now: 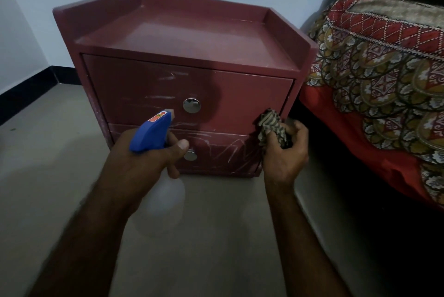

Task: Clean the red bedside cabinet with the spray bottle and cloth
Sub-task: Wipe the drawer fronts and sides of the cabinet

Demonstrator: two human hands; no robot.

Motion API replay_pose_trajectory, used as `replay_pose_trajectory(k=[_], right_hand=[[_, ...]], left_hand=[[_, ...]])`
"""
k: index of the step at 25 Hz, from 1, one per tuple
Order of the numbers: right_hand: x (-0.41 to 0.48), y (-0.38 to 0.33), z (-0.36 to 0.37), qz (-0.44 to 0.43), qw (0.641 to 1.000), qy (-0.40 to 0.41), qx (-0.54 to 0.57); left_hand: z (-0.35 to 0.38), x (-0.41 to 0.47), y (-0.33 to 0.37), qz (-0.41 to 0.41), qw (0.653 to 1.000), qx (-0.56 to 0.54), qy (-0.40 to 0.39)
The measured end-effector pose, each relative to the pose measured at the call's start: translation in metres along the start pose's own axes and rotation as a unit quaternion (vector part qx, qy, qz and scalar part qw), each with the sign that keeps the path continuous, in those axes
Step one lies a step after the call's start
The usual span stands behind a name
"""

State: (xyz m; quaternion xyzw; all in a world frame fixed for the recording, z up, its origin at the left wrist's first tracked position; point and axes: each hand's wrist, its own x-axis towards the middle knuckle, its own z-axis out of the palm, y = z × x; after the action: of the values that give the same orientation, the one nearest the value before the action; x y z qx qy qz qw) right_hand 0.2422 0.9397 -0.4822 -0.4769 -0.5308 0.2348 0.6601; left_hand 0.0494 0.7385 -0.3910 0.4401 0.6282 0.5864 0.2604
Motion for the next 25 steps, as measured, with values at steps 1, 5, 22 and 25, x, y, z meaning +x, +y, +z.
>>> replay_pose_trajectory(k=[1,5,22,25], right_hand=[[-0.001,0.0,0.002,0.007,1.0,0.005,0.005],[-0.025,0.013,0.008,0.067,0.998,0.01,0.015],[-0.12,-0.055,0.116,0.108,0.984,-0.089,0.113],[-0.127,-0.06,0.122,0.116,0.98,-0.119,0.111]], left_hand=[[-0.001,0.0,0.0,-0.002,1.0,0.003,0.001],[-0.003,-0.001,0.002,0.006,1.0,-0.002,0.004],[-0.029,0.002,-0.013,-0.028,0.998,-0.008,0.047],[-0.03,0.002,-0.015,-0.033,0.998,0.004,0.05]])
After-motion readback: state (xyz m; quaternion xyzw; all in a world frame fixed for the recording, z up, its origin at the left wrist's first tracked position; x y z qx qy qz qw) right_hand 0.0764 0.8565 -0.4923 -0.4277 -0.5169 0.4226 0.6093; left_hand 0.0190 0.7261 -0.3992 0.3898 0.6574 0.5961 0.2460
